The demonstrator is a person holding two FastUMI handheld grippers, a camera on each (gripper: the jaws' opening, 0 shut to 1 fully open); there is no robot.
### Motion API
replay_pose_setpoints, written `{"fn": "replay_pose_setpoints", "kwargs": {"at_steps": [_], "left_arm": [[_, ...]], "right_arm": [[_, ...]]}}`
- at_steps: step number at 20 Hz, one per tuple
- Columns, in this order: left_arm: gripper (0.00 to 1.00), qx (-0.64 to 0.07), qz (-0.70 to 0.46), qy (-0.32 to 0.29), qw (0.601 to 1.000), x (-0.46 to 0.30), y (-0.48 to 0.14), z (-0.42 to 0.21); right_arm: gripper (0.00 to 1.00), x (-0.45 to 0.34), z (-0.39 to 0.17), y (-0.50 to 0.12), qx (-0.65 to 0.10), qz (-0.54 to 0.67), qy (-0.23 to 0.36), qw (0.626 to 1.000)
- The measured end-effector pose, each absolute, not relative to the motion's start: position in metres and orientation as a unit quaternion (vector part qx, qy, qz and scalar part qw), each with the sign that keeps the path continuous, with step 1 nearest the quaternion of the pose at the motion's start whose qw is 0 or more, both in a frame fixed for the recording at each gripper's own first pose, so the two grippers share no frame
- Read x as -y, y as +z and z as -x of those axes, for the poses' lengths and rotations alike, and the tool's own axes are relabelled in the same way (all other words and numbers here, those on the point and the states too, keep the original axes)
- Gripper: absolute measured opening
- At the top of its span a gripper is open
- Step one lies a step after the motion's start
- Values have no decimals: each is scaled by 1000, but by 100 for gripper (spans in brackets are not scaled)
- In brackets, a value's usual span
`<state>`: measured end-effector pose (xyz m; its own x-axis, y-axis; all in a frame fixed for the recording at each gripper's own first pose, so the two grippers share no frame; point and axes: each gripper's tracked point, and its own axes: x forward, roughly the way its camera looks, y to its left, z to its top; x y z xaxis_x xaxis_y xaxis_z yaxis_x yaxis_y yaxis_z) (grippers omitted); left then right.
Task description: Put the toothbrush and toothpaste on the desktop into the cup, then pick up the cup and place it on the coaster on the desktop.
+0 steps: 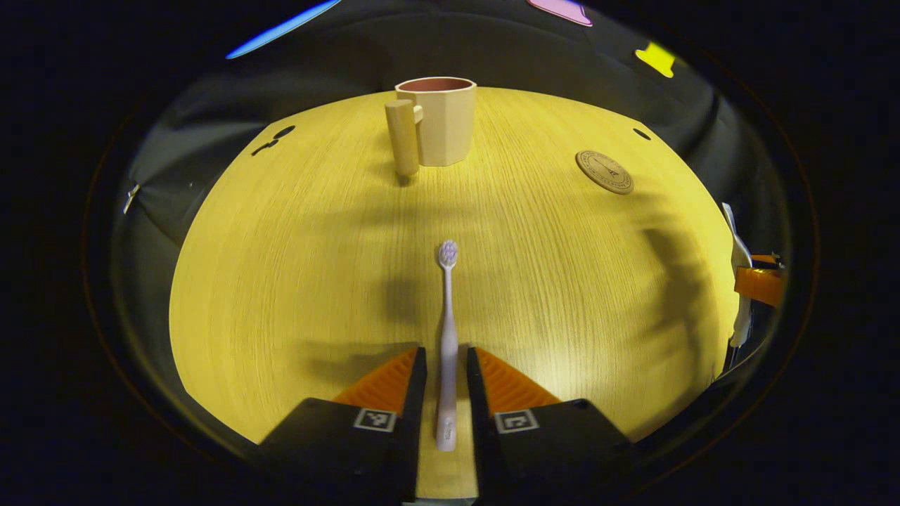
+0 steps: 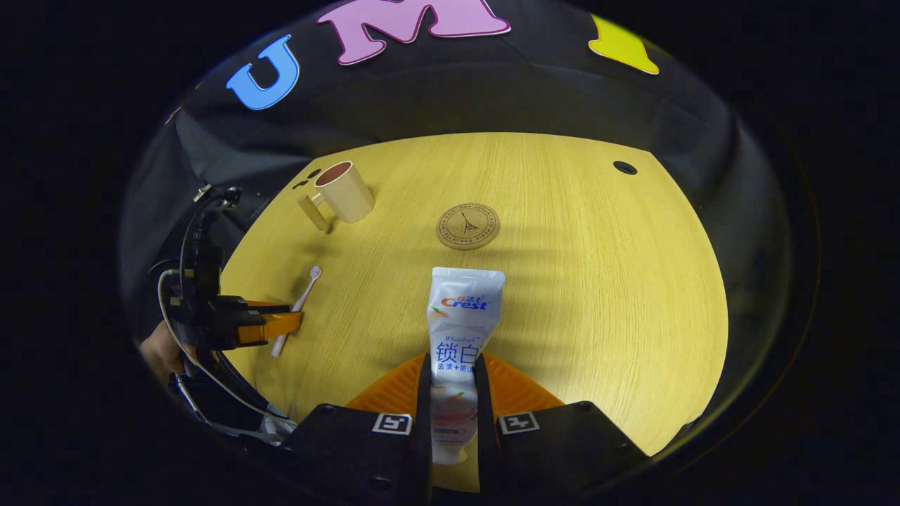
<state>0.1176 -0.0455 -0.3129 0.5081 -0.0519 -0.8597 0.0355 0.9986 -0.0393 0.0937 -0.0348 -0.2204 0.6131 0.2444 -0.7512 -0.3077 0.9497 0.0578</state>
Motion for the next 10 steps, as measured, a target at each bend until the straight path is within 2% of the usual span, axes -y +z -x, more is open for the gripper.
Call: {"fn": "replay_pose_setpoints", "kwargs": {"at_steps": [1,2,3,4,7,10], "left_arm": [[30,-496,9,-26,868,47,-313,-117],[20,-497,10,-26,867,48,-313,-117],[19,-499,8,-25,866,48,-313,-117],[12,-498,8,-23,867,48,-313,-118],[7,-497,27,-25,867,51,-312,-117],[7,-488,47,-29,871,54,-310,-115]], "right_arm": [[30,30,-95,-221,-411,39,158,897],[30,27,-97,-221,-410,40,161,897],[30,25,-98,-219,-408,40,164,897],[30,22,-100,-217,-407,40,167,897],[30,16,-107,-210,-400,45,174,899],[30,8,-121,-200,-386,52,180,903]]}}
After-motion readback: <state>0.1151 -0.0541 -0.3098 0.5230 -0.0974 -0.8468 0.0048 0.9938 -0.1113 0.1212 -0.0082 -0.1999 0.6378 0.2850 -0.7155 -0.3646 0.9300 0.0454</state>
